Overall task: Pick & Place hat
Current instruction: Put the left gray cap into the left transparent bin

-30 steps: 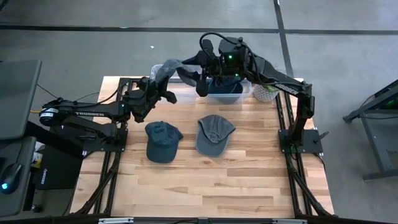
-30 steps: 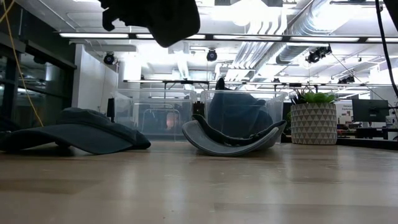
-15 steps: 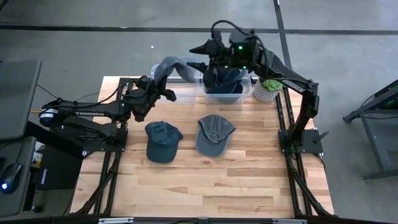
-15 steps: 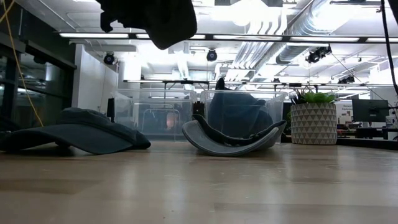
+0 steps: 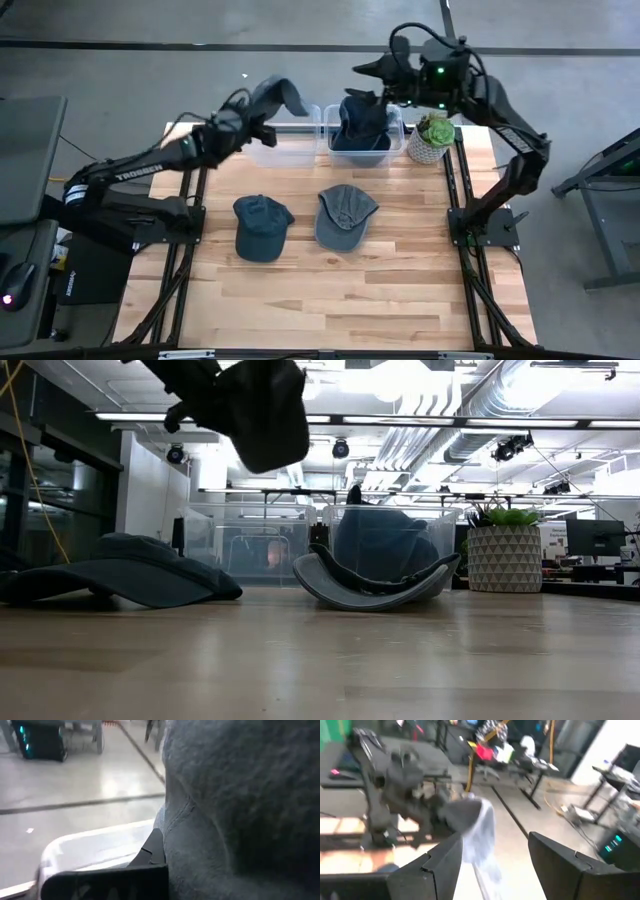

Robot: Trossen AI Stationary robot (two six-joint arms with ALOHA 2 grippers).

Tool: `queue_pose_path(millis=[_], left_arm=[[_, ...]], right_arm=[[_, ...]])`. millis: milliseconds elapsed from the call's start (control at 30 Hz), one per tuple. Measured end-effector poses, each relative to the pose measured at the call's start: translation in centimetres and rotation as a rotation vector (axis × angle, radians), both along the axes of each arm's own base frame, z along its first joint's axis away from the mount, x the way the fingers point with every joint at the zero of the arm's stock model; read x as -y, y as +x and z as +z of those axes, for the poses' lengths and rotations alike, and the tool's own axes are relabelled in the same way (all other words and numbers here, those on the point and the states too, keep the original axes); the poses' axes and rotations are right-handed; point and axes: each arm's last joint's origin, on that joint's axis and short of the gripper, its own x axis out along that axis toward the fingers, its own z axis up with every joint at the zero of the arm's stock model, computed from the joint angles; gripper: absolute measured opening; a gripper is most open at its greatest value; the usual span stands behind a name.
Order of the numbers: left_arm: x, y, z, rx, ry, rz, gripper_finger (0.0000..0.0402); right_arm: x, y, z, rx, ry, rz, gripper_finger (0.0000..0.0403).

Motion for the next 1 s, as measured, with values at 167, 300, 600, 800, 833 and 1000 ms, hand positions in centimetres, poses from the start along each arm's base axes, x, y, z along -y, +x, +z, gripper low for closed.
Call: queue_pose_path(millis=[167, 300, 600, 800, 833, 1000], left_arm=[[-2.4, -1.6, 2.3, -0.098, -0.096, -0.046, 0.0], [-4.7, -3.0, 3.8, -0.14, -0.204, -0.126, 0.0], [-9.8, -3.6, 3.9, -0.191, -0.436, -0.287, 0.0], [-11.5, -2.2, 2.2, -0.248, -0.531, -0.344, 0.0], [-11.6, -2.1, 1.9, -0.26, -0.55, -0.353, 0.0], [-12.5, -1.4, 0.3, -0.303, -0.609, -0.382, 0.0]], right_arm=[[0.0, -1.7, -0.7, -0.121, 0.037, -0.072, 0.0222], [0.0, -2.1, -1.8, -0.241, 0.066, -0.126, 0.0222], [0.0, -2.4, -3.1, -0.355, 0.123, -0.175, 0.0218], [0.0, -2.6, -3.3, -0.362, 0.163, -0.191, 0.0216], [-0.1, -2.6, -3.3, -0.366, 0.169, -0.193, 0.0216], [-0.1, -2.7, -3.5, -0.374, 0.203, -0.2, 0.0216]])
